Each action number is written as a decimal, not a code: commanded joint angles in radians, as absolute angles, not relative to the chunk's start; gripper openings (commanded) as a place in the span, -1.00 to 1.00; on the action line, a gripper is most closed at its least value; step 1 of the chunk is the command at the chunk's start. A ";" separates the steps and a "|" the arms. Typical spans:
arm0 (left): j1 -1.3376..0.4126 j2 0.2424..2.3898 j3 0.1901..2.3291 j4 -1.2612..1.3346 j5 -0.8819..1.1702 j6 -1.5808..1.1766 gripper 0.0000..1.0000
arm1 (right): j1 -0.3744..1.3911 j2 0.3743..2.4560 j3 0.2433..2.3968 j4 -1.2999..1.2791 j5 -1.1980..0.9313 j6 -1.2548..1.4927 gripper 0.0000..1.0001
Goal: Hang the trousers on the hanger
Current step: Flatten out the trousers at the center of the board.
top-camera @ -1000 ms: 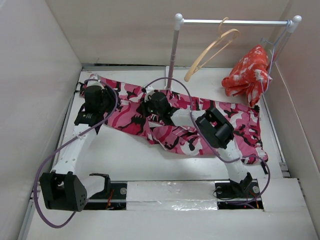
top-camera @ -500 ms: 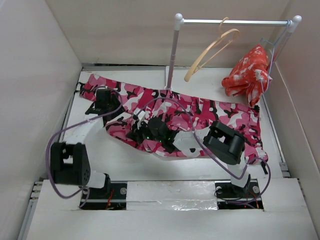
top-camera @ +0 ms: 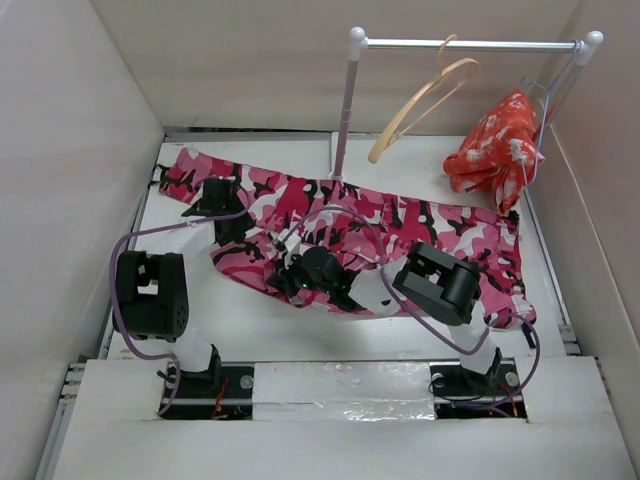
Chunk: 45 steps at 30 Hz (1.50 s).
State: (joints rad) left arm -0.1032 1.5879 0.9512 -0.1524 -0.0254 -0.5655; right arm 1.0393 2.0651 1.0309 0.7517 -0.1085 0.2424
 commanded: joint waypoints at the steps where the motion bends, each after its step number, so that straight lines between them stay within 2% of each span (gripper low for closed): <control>1: -0.100 1.537 0.966 -0.106 0.035 -0.552 0.06 | 1.040 2.085 1.017 0.838 -0.094 0.252 -0.83; 9: -0.109 1.534 0.925 -0.069 0.218 -0.531 0.07 | 1.040 2.105 0.993 0.850 -0.078 0.252 -0.83; 13: -0.136 1.566 0.975 -0.091 0.184 -0.512 -0.01 | 1.040 2.118 0.977 0.870 -0.084 0.265 -0.81; 14: -0.181 1.565 1.001 -0.109 0.108 -0.494 -0.01 | 1.040 2.120 0.970 0.885 -0.084 0.271 -0.75; 17: -0.209 1.580 1.020 -0.118 0.066 -0.480 -0.01 | 1.040 2.115 0.939 0.917 -0.084 0.281 -0.52; 18: -0.209 1.585 1.020 -0.123 0.055 -0.482 -0.01 | 1.040 2.112 0.934 0.922 -0.086 0.282 -0.33; 20: -0.209 1.592 1.026 -0.132 0.031 -0.477 -0.01 | 1.040 2.097 0.919 0.925 -0.094 0.284 -0.13; 21: -0.209 1.589 1.028 -0.130 0.023 -0.476 -0.01 | 1.040 2.089 0.914 0.928 -0.098 0.282 0.04; 24: -0.241 1.586 1.026 -0.138 0.006 -0.468 -0.01 | 1.040 2.054 0.897 0.925 -0.107 0.284 0.21; 25: -0.258 1.589 1.038 -0.152 -0.068 -0.466 -0.01 | 1.040 2.043 0.891 0.922 -0.110 0.285 0.22; 27: -0.284 1.614 1.046 -0.192 -0.119 -0.475 -0.01 | 1.040 2.004 0.861 0.930 -0.109 0.290 0.44; 30: -0.284 1.626 1.043 -0.190 -0.169 -0.492 -0.04 | 1.040 1.923 0.824 0.930 -0.109 0.287 0.64; 45: -0.297 1.732 1.072 -0.184 -0.212 -0.518 -0.12 | 1.040 1.493 0.655 0.677 0.041 0.245 0.66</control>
